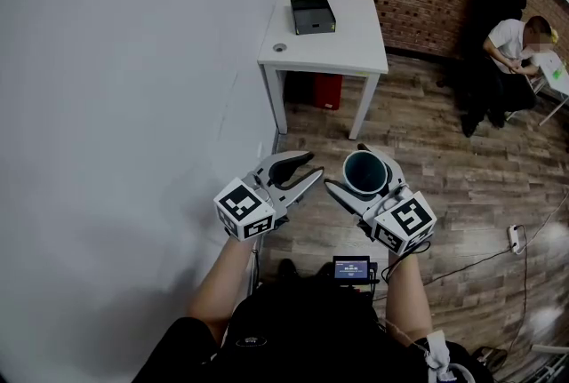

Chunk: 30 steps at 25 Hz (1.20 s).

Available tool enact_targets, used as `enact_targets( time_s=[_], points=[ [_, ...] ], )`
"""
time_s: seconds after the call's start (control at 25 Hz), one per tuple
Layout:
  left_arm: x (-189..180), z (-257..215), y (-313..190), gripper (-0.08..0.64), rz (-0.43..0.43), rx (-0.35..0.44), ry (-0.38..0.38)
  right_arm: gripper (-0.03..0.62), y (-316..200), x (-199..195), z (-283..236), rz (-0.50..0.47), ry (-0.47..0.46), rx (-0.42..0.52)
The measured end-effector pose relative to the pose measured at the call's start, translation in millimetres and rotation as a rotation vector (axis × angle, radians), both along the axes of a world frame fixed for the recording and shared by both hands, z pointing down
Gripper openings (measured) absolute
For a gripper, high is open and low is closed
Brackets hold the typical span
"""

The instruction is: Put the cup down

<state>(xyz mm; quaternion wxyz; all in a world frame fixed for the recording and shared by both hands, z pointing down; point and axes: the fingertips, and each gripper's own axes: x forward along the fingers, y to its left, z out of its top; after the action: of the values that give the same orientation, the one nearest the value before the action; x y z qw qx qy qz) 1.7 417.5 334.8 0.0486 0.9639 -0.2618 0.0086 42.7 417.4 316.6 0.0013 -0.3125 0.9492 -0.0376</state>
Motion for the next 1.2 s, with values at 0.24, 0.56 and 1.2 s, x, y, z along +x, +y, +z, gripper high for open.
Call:
enact_targets(
  time_s=[0.24,0.56,1.2],
  points=[
    [11,4,-6,0.123,-0.017,-0.004,-0.008,0.417,-6,12,5,-0.012,-0.012,-0.008],
    [36,10,-10,0.123,-0.042,-0.009,-0.008,0.417,-10,39,14,-0.035,-0.014,-0.015],
    [59,26,-48,0.123,-0.045,-0.033,-0.012,0.417,-47,63,30,-0.04,-0.014,-0.054]
  ],
)
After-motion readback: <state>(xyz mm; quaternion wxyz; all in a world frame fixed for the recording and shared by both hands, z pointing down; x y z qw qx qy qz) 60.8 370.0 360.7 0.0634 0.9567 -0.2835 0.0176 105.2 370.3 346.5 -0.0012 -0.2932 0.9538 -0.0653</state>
